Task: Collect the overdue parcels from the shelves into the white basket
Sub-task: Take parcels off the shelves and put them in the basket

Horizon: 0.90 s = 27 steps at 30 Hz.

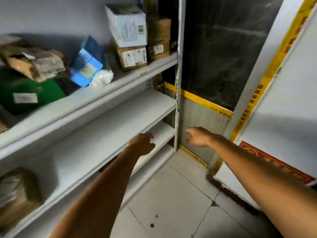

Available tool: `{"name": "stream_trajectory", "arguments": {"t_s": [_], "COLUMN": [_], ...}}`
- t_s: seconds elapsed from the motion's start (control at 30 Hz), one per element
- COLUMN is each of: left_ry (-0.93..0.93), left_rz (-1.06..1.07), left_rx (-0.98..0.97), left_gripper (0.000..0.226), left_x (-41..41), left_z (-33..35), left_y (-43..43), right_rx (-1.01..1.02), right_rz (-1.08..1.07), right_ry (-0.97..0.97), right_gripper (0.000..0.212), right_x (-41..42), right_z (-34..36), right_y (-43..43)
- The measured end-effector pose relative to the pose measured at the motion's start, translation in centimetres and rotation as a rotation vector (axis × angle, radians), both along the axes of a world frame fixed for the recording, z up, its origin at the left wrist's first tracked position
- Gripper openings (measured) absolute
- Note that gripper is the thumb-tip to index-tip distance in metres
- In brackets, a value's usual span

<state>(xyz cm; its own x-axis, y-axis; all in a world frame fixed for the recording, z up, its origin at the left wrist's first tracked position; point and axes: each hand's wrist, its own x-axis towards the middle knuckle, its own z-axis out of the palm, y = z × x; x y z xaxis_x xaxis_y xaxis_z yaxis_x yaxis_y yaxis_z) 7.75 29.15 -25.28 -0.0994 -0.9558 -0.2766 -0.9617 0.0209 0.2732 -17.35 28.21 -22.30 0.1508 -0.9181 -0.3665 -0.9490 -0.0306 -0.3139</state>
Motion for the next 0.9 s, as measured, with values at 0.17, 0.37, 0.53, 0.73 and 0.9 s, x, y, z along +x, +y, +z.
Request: {"name": "stream_trajectory", "arguments": {"t_s": [0.17,0.37,0.53,0.73,0.9], "left_ry": [-0.018,-0.066,-0.083,-0.067,-0.107], "left_rz": [0.286,0.611,0.855,1.07,1.121], "left_rx": [0.077,0.071,0.037,0.034,0.03], "left_gripper": [0.043,0.041,0.042,0.044,0.043], "left_x": [9.9,17.4,21.2,24.6,28.6], "left_z": [-0.2,0.8,1.4,1.6,0.1], "left_y": [4.8,10.9,17.1,25.1,30.1], "right_rx": [0.037,0.044,0.054,0.066,0.087], "right_rz": [0.28,0.587,0.816,1.012,1.075], "right_ry": [-0.019,-0.026,-0.041,-0.045,-0.075], "right_gripper": [0.05,0.05,0.051,0.052,0.05], "right_x": [11.4,21.8,29.6,38.1,44.1], "right_z": [-0.9,-0.4,0.3,0.1,-1.2], "right_y": [-1.7,-3.1,-2.2,2.3,6.3]}}
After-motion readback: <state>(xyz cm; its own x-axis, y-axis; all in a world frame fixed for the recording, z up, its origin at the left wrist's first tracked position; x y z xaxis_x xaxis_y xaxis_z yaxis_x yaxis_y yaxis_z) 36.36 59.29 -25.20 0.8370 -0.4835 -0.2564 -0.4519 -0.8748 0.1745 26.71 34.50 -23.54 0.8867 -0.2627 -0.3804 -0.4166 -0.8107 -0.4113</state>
